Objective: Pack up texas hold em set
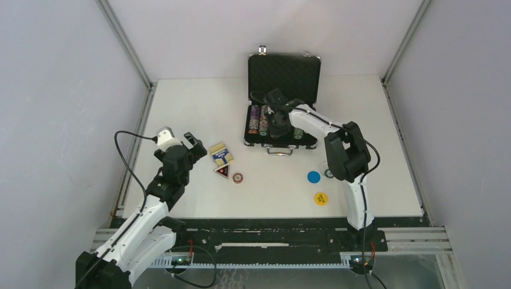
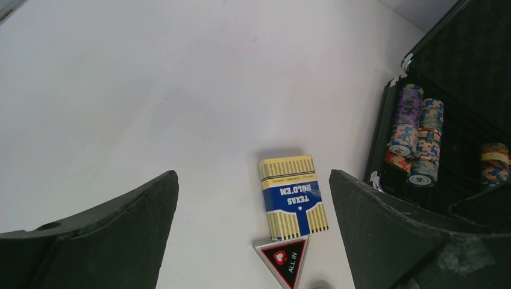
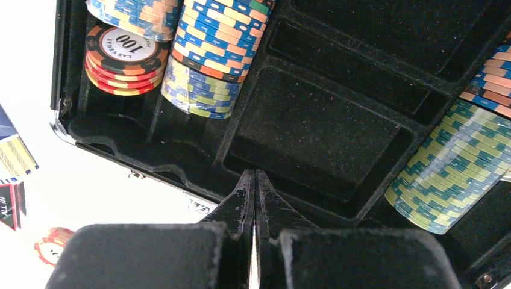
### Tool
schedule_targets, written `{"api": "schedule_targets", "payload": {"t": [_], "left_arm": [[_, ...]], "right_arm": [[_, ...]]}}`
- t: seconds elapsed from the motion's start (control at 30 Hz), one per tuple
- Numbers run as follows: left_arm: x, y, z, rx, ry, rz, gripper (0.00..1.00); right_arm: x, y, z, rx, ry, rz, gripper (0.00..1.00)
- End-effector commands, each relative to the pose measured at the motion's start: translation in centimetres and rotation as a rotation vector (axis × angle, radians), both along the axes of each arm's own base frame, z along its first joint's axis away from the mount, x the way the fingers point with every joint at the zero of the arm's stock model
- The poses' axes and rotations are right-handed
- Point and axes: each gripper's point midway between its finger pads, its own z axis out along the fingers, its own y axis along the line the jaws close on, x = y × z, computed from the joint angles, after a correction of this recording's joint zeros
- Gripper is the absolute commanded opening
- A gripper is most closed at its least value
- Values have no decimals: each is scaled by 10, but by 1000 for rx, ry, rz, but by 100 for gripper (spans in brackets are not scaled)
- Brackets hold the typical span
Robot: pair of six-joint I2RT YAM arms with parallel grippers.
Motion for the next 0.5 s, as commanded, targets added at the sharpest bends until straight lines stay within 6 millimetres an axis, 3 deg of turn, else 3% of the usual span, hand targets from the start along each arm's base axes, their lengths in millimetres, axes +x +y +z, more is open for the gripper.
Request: {"api": "schedule_targets", "payload": {"t": [0.0, 0.47], "left_arm": [[0, 3, 7, 2, -23, 19, 100], [-1, 2, 8, -4, -26, 10, 100]], "right_arm": [[1, 8, 6, 21, -18, 21, 0], [-64, -8, -24, 22, 76, 61, 0]]}}
